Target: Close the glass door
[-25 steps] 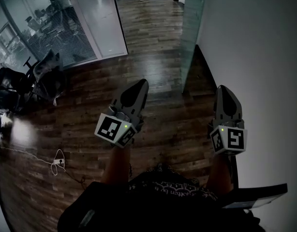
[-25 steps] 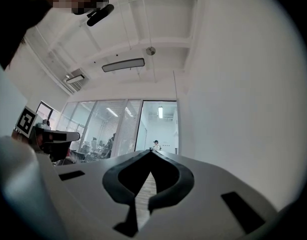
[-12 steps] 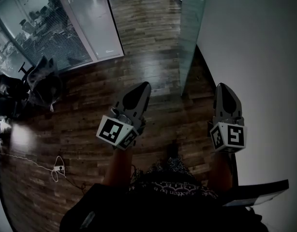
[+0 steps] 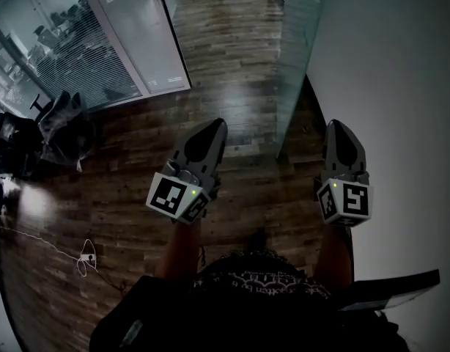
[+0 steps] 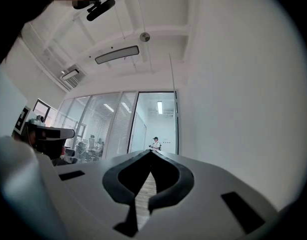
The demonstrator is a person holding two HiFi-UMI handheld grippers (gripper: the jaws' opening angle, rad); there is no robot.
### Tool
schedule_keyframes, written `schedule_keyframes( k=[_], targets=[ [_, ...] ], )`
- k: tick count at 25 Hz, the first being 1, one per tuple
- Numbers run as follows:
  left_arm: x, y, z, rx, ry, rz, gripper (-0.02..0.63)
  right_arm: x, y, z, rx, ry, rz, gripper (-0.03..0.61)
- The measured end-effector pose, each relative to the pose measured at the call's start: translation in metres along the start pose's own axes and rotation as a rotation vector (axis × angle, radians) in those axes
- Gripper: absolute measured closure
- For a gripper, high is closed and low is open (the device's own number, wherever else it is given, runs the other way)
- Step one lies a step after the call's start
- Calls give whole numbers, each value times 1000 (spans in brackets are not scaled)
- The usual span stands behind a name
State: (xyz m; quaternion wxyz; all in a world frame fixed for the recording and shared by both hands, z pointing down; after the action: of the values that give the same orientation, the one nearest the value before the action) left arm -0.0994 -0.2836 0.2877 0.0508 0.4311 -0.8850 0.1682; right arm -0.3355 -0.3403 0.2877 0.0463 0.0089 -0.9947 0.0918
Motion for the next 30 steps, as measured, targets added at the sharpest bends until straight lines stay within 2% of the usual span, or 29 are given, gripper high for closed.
schedule_keyframes(
  k=[8, 17, 22, 30],
  targets=[
    [-22, 61, -20, -8, -9, 28, 612, 39, 54, -11, -18, 6, 15, 575],
    [-54, 109, -51, -16, -16, 0, 612, 59, 112, -32, -44, 15, -14, 575],
    [-89, 156, -72, 1, -34, -32, 612, 74, 163, -45, -55, 17, -48, 575],
    [-142, 222, -91, 24, -27, -71, 612, 93, 234, -46, -32, 11, -101, 575]
  ],
)
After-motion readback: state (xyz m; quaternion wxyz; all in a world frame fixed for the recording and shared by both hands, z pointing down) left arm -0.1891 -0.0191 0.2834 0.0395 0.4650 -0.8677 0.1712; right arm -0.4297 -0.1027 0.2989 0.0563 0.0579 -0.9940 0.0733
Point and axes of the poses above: the fingertips, and each gripper's own axes: y forward along the fingers, x to its right, z out of its top, the point moved 2 cm from there along -y, backward along the fingers, and after that the axes turned 11 degrees about y, right-handed, at the moved point
